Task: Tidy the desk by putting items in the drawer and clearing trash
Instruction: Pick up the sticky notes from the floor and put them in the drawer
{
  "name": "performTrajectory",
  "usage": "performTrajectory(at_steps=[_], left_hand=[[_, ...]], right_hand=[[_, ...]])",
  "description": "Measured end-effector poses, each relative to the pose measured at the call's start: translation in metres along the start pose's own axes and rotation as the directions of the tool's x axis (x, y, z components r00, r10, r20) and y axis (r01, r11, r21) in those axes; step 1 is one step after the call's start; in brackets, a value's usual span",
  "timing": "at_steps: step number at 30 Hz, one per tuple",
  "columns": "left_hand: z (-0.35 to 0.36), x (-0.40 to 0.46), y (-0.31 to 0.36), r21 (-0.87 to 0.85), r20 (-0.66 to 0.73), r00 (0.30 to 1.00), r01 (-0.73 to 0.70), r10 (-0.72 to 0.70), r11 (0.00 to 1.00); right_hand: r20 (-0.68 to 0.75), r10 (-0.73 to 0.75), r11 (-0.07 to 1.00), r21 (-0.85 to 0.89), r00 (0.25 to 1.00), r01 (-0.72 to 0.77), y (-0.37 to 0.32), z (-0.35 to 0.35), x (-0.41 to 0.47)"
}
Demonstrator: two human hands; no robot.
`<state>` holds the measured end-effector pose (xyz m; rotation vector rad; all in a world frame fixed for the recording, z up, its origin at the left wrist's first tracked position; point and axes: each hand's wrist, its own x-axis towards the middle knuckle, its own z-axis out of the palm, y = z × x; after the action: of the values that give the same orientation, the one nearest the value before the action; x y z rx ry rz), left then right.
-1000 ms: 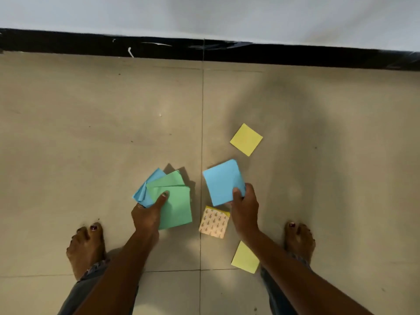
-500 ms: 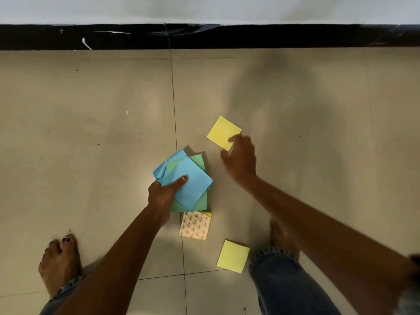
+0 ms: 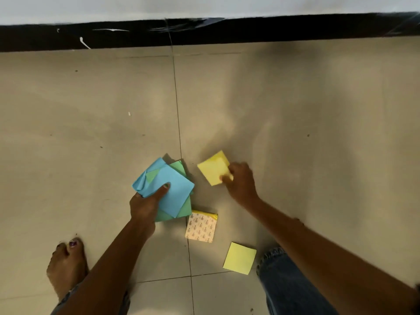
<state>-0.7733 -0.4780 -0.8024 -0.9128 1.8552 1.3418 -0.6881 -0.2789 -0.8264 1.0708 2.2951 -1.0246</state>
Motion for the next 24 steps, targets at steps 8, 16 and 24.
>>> performTrajectory(at_steps=[8,16,24], left_hand=[[-0.031,0.002,0.014,-0.039,-0.027,0.999,-0.027,0.026,0.999],[-0.032,-0.003,0.002,0.013,0.072,0.997,-0.018,0.017,1.0],[-0.05,-0.006,-0.018,0.077,0.076,0.997,-0.026,0.02,0.997]], right_hand=[[0.228,-0.072,0.997,-0.012,0.971,0.077,0.018,0.041,-0.126],[0.141,-0.052,0.936,-0.339,0.989,0.097,0.009,0.078,-0.103],[0.169,-0.014,0.844,-0.527,0.986,0.103,0.009,0.101,-0.086]])
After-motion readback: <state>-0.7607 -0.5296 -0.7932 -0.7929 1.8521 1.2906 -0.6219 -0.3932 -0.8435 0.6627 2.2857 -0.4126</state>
